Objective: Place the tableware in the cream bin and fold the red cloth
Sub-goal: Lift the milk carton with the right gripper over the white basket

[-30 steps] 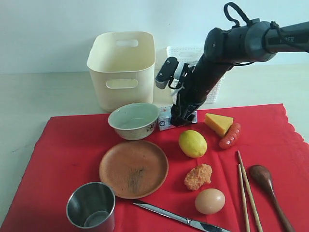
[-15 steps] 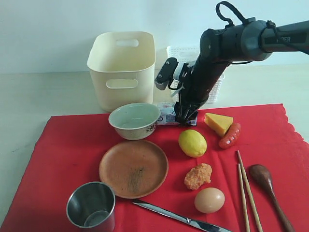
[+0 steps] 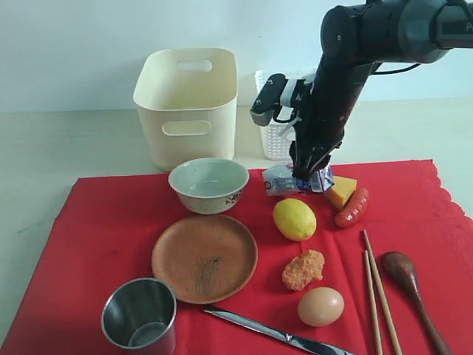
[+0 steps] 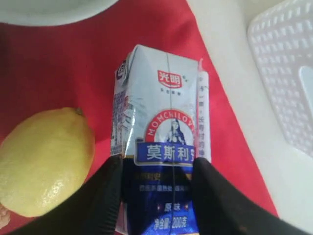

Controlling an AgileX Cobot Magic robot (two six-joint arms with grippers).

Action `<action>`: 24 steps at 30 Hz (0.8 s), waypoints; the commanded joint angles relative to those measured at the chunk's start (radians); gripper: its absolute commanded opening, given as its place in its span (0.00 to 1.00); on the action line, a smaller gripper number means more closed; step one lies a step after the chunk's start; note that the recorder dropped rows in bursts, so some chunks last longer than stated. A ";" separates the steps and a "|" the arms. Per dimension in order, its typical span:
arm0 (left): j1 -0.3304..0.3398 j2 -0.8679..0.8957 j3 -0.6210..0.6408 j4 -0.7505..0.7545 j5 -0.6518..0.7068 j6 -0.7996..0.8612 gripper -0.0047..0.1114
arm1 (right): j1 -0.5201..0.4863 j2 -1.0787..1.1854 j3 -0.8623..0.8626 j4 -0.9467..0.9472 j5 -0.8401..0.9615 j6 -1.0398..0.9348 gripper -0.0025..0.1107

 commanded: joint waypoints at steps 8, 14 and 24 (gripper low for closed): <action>-0.004 -0.007 0.002 -0.005 -0.001 0.004 0.04 | -0.009 0.051 0.002 -0.017 0.015 0.155 0.21; -0.004 -0.007 0.002 -0.005 -0.001 0.004 0.04 | -0.009 0.052 0.002 -0.038 -0.021 0.231 0.67; -0.004 -0.007 0.002 -0.005 -0.001 0.004 0.04 | -0.009 0.071 0.002 0.126 -0.085 0.213 0.73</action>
